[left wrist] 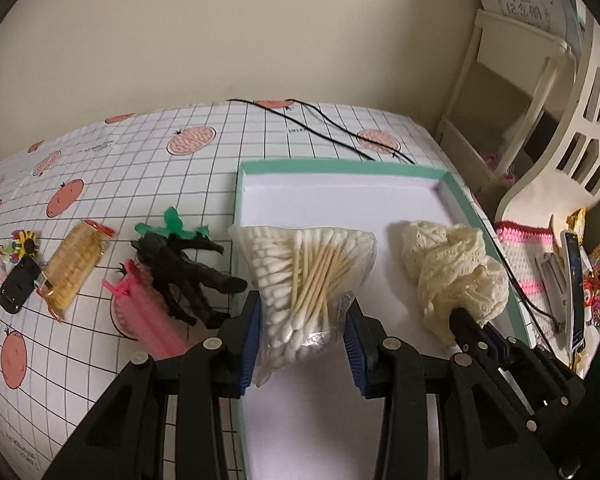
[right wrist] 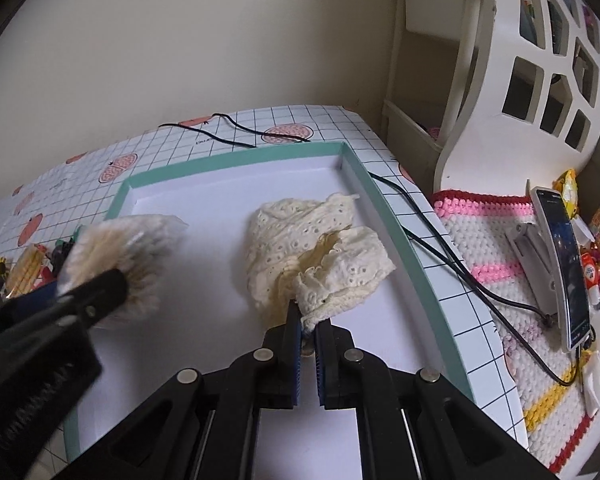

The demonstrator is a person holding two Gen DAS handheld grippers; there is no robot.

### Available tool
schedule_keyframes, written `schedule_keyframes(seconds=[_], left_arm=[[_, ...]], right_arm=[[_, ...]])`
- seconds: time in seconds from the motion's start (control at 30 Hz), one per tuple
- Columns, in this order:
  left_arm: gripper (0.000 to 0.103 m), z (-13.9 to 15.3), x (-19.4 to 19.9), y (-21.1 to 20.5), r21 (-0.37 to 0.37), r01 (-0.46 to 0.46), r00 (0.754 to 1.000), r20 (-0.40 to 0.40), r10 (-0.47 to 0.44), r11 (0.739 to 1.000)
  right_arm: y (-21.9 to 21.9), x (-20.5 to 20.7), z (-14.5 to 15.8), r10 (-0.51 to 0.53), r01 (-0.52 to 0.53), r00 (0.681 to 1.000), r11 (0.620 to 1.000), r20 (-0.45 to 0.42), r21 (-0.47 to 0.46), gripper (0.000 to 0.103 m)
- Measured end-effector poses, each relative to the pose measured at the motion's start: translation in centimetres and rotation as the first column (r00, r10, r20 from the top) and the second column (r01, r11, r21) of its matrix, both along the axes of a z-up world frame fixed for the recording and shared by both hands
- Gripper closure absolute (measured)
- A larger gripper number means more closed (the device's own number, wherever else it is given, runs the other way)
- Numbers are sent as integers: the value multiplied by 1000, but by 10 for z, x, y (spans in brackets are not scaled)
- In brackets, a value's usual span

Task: Organize objects
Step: 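Carry the swab bag and lace cloth over the teal-rimmed white tray with both tools, then open both tools to drop the swab bag and lace cloth into the tray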

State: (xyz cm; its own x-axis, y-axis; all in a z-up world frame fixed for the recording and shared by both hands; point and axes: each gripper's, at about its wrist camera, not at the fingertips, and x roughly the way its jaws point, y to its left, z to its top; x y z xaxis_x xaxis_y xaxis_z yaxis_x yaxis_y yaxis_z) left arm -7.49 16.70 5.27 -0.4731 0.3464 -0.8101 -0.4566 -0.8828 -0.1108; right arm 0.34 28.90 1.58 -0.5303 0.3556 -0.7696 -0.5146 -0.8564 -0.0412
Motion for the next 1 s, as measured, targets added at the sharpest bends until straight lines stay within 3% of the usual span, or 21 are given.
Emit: schedule_keyframes(seconds=[0.37, 0.6, 0.77, 1.0], left_arm=[[62, -11, 1, 5, -26, 20, 999, 33, -19, 999], [54, -9, 3, -1, -7, 28, 999, 41, -28, 1000], [54, -5, 4, -6, -1, 32, 998, 47, -32, 999], [54, 6, 5, -16, 25, 32, 999, 40, -33, 999]], right_arm=[[10, 5, -1, -28, 29, 1000, 998, 7, -53, 94], [10, 8, 4, -35, 36, 999, 996, 14, -76, 92], [8, 10, 8, -35, 36, 999, 996, 14, -77, 80], [6, 15, 19, -40, 40, 999, 996, -1, -76, 71]])
